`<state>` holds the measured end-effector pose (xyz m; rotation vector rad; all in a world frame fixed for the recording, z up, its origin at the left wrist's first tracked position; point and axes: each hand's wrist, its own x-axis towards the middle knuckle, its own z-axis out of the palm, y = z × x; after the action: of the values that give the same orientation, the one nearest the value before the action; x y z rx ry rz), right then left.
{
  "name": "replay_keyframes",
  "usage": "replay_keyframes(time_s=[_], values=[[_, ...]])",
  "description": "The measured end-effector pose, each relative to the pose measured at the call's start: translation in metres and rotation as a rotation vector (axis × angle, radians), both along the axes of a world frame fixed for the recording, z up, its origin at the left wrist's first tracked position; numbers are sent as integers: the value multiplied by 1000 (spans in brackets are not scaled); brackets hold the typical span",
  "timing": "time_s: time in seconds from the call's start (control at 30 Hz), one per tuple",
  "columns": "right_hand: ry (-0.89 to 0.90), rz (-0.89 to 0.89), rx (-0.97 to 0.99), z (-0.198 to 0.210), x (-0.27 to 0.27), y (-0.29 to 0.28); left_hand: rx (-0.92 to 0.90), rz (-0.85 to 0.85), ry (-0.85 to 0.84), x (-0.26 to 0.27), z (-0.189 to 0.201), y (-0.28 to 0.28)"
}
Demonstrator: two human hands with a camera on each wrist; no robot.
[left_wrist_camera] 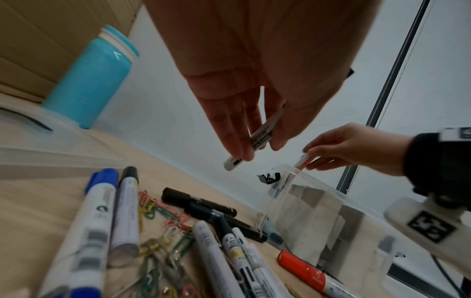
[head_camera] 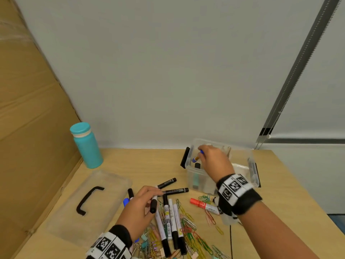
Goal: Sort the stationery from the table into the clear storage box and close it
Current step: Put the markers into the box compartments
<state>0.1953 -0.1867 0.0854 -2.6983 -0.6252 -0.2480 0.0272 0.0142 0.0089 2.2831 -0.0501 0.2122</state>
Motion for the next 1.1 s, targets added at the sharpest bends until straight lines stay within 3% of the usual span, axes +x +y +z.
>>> replay_keyframes(time_s=[0.1,0.2,0.37,0.47,0.57,0.7,0.9,1.0,1.1], values=[[204,27,-224,-19,14,18,-1,3,39,-3,-2,0],[346,71,-189,-26,16,16,1,4,57,-7,-5,3],[90,-46,178,-31,-1,-36,36,2,89,-9,-10,6],[-106,-212,134,-51,-17,-82,74,-30,57,0,0,-6],[-59,-336,28,-82,-24,-116,162,-98,-23,26,25,-30],[-29,-310,106,-106,-23,-124,392,-189,-100,85,59,-66],[-19,-341,150,-101,-27,-118,880,-298,110,176,60,-93],[-43,-332,117,-103,-25,-119,969,-395,207,201,61,-99],[-43,-335,108,-103,-26,-119,937,-402,225,208,58,-99]])
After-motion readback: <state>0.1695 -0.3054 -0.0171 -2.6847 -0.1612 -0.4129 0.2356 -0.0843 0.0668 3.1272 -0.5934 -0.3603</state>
